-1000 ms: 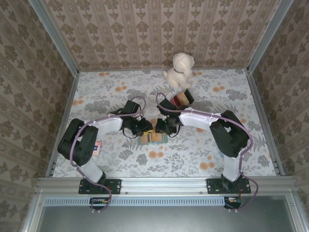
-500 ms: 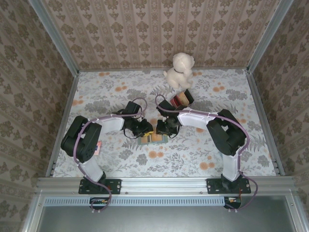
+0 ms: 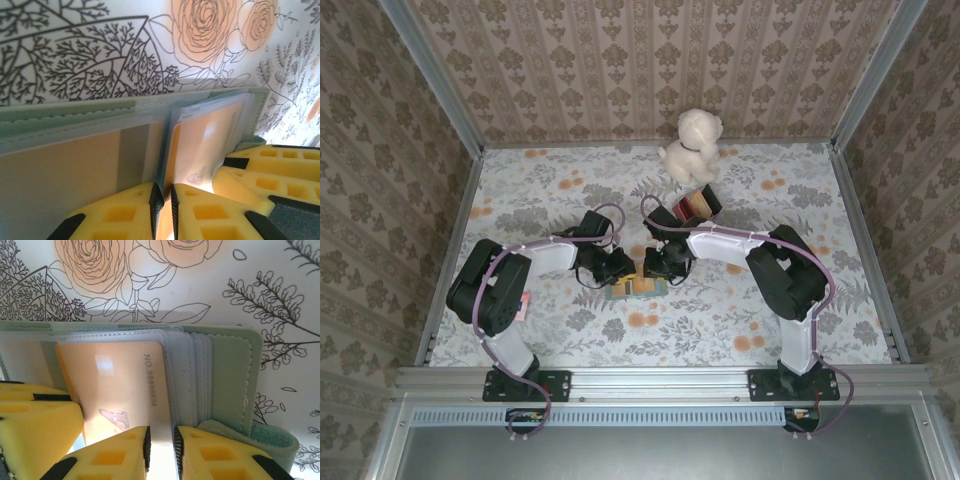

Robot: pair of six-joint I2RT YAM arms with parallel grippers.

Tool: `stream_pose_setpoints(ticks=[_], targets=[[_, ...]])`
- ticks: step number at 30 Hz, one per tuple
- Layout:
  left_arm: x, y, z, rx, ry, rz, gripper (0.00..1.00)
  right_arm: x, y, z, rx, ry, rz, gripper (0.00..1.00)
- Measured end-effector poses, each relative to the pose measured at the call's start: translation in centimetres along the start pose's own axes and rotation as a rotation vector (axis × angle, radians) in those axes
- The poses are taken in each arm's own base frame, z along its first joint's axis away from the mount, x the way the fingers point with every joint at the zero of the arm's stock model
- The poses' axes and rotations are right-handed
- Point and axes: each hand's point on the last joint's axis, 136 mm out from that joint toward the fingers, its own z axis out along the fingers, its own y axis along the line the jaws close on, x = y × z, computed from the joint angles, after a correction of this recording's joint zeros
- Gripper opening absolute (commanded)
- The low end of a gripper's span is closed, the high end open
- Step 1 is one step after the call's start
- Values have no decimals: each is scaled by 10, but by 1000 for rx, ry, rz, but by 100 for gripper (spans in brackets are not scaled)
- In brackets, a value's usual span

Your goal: Take the credit cards out of the card holder

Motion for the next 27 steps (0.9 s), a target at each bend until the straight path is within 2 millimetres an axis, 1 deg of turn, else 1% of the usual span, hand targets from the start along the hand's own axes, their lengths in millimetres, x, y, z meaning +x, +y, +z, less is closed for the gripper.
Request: stream_pose_setpoints(ticks=[10,21,23,27], targets=[[1,2,-1,-6,-5,8,16,0,0,1,2,2,-2,23],[2,0,2,32,-4,21,17,0,0,1,0,4,-2,22],[2,-1,2,43,-5,21,15,0,0,1,0,5,-2,22],[2,1,2,54,-3,6,8,0,-1,1,1,5,-1,22]])
